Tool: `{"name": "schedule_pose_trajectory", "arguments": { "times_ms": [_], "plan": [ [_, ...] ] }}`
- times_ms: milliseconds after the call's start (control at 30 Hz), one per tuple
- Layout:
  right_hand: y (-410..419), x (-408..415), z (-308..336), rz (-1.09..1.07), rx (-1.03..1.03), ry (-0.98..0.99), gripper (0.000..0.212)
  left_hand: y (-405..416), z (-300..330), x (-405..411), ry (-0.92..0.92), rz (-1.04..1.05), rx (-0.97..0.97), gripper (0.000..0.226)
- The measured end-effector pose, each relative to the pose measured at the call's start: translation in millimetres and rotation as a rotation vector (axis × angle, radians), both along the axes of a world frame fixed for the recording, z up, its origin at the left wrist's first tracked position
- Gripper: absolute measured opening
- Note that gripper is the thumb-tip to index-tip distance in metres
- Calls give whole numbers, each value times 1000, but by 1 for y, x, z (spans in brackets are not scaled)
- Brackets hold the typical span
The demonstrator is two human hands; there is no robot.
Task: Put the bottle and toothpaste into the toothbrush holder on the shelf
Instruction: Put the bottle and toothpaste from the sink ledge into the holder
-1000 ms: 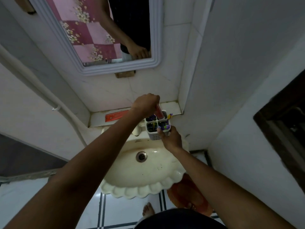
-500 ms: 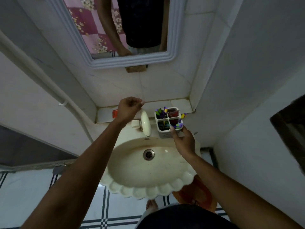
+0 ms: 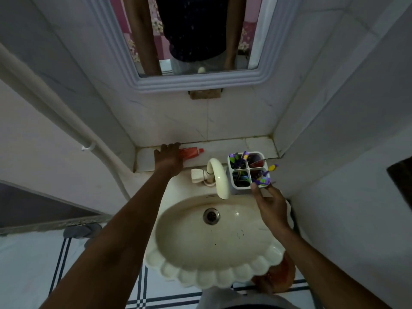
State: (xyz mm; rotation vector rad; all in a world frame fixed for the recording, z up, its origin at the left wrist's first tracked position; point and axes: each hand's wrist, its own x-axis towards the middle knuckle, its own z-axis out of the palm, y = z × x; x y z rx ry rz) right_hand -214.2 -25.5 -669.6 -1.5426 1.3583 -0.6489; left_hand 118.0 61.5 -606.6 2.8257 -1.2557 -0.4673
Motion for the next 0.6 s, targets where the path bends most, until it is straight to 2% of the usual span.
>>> {"name": "schedule_pose_trajectory", "arguments": {
  "times_ms": [100,200,267,367,400,467,533,600],
  "plan": [
    [0,2,0,-20,9,-21,47,-2,1,0,-107,-89,108,53],
    [3,5,3,-28,21,-44,47,1,4,-8,-72,-70,48,43],
    [5,6,6,-33,20,-65,50,5,14,-17,136,47,-133,38],
    [4,3,9,-6,32,-65,53,10,41,-36,477,199,-487,43],
    [3,3,9,9,36,-57,53,11,53,-43,560,203,-581,41],
    [2,3,11,45,51,-47,53,10,77,-51,655,118,-633,36],
    [1,-1,15,68,53,-38,54,7,102,-60,643,-18,-591,38],
    [2,-3,17,92,66,-39,57,2,125,-68,480,-135,-530,31]
  ]
}}
